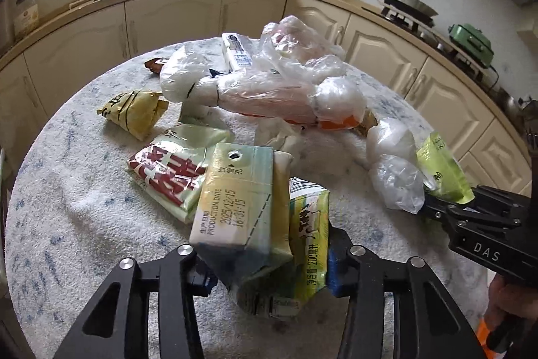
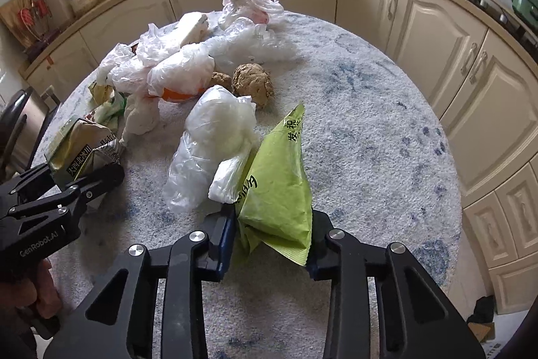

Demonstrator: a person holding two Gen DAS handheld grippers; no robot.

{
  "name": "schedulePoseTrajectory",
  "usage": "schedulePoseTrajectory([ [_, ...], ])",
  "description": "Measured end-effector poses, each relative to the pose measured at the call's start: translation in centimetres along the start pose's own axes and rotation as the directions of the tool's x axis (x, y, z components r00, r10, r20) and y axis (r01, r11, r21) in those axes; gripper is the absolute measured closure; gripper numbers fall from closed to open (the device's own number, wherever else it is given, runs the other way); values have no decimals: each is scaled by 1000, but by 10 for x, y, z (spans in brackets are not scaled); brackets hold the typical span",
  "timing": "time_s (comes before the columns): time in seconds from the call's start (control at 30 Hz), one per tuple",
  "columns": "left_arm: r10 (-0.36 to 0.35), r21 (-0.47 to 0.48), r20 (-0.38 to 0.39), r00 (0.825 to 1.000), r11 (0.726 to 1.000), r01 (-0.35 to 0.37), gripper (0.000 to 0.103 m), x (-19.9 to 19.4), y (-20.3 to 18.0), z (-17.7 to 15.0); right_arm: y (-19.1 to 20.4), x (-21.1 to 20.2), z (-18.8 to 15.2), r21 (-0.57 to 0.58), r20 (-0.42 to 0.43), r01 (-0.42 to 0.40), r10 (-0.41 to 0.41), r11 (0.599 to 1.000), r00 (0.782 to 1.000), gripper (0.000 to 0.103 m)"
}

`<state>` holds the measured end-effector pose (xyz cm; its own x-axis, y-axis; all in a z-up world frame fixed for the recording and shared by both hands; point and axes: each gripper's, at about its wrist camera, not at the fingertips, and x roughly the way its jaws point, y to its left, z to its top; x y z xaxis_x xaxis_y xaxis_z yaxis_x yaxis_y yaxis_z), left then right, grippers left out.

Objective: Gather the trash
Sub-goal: 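Grasp the green packet with the right tool while the left tool grasps the juice carton, then carry the green packet and juice carton in both tools toward the blue bin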

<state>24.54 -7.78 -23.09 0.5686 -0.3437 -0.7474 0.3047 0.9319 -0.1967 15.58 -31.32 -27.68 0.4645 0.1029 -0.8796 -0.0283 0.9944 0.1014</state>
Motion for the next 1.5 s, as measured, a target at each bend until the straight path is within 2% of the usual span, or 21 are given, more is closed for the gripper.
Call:
schedulePoseTrajectory([
  [0.1,-21,1,-2,1000,1000,21,71,-2,3,2,-6,-3,-1,26,3,-22,22,999,1000,72],
  [0.3,-32,0,16,999,999,32,72,-16,5,3,-14,-16,-3,70,40,-70,68,995,997,73],
  [0.53,-41,-1,45,998,999,41,72,-36,-8,4,-20,-36,-10,89,77,-88,81,992,994,73],
  [0.77,-34,26,31,999,999,33,72,-42,-25,0,-23,-31,-25,98,38,-163,160,982,986,72],
  [0.83,-31,36,30,999,999,30,72,-44,-30,-1,-24,-26,-31,89,5,-146,146,985,989,72],
  [0.93,-28,49,25,999,998,27,72,-44,-35,-2,-24,-27,-37,75,1,-146,147,986,989,70],
  [0.97,-28,51,22,999,998,26,72,-43,-37,-2,-22,-28,-37,64,-6,-132,133,989,991,69],
  [1.03,-27,55,21,999,998,26,72,-43,-38,-2,-19,-29,-36,52,-8,-109,110,993,994,56],
  [1.1,-23,58,18,1000,998,22,72,-43,-39,-2,-17,-30,-35,49,-2,-93,93,994,996,38],
  [1.17,-22,61,16,1000,998,21,72,-43,-40,-3,-19,-33,-32,71,13,-94,93,993,996,35],
  [1.23,-18,63,14,1000,998,17,72,-41,-40,-2,-22,-30,-29,93,12,-86,85,992,996,35],
  [1.33,-23,67,14,1000,998,22,72,-40,-40,-1,-20,-23,-29,62,0,-40,41,997,999,53],
  [1.37,-25,71,18,1000,997,23,73,-42,-41,-1,-21,-25,-30,60,-2,-51,52,997,999,64],
  [1.4,-27,75,22,999,997,25,73,-43,-41,-1,-23,-27,-31,68,0,-75,76,995,997,68],
  [1.5,-41,84,31,999,996,38,73,-48,-46,-1,-31,-36,-36,84,20,-86,85,993,996,69],
])
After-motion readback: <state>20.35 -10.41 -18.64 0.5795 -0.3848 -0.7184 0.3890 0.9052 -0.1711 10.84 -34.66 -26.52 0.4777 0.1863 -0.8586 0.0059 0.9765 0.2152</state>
